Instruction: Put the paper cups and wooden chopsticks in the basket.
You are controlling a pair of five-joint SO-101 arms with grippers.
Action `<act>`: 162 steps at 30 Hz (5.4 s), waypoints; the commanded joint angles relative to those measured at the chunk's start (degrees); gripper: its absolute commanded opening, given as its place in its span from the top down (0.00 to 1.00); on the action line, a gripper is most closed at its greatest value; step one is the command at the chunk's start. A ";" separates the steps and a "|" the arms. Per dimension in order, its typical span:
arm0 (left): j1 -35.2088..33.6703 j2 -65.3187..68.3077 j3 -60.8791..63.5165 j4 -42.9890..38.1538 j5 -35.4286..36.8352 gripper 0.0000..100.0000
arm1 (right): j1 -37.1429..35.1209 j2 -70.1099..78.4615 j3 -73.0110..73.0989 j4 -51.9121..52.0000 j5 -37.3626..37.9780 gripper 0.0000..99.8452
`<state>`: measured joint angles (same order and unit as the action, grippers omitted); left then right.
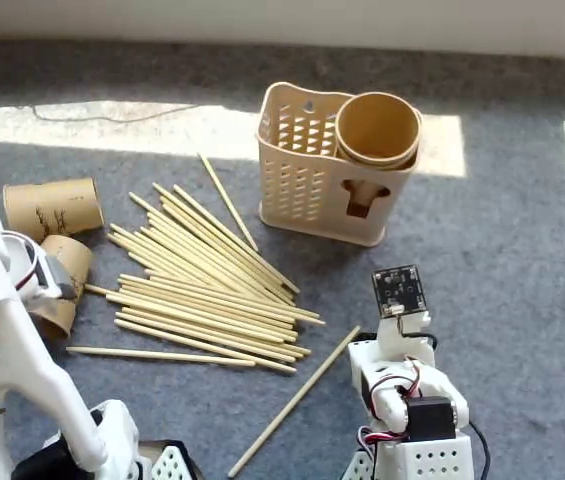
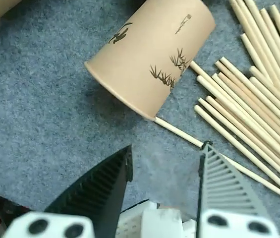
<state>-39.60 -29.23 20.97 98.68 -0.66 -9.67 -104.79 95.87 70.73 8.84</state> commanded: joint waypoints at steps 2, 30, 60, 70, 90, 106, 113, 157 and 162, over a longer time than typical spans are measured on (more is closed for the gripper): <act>-3.74 -1.54 6.02 -6.59 -2.11 0.78 | 0.75 -0.31 5.58 0.57 0.00 0.99; 1.89 -1.54 32.04 -42.81 -1.76 0.78 | 0.75 -0.31 5.58 0.57 0.00 0.99; 7.16 -6.90 34.95 -47.21 -1.85 1.00 | 0.75 -0.31 5.58 0.57 0.00 0.99; 7.25 -28.00 33.19 -29.19 -3.78 1.00 | 0.75 -0.31 5.58 0.57 0.00 0.99; 22.29 -34.33 19.47 -7.91 -10.37 1.00 | 0.75 -0.31 5.58 0.57 0.00 0.99; 34.95 -34.33 15.16 -5.19 -11.96 1.00 | 0.75 -0.31 5.58 0.57 0.00 0.99; 35.82 -34.24 12.70 -5.01 -11.96 1.00 | 0.75 -0.31 5.58 0.57 0.00 0.99; 53.76 -29.67 -1.27 -16.62 -10.81 0.99 | 0.75 -0.31 5.58 0.57 0.00 0.99; 60.18 -23.52 -1.36 -21.98 -7.91 0.99 | 0.75 -0.31 5.58 0.57 0.00 0.99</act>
<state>16.40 -55.34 22.64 80.22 -9.71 -9.49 -104.79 95.87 70.73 8.84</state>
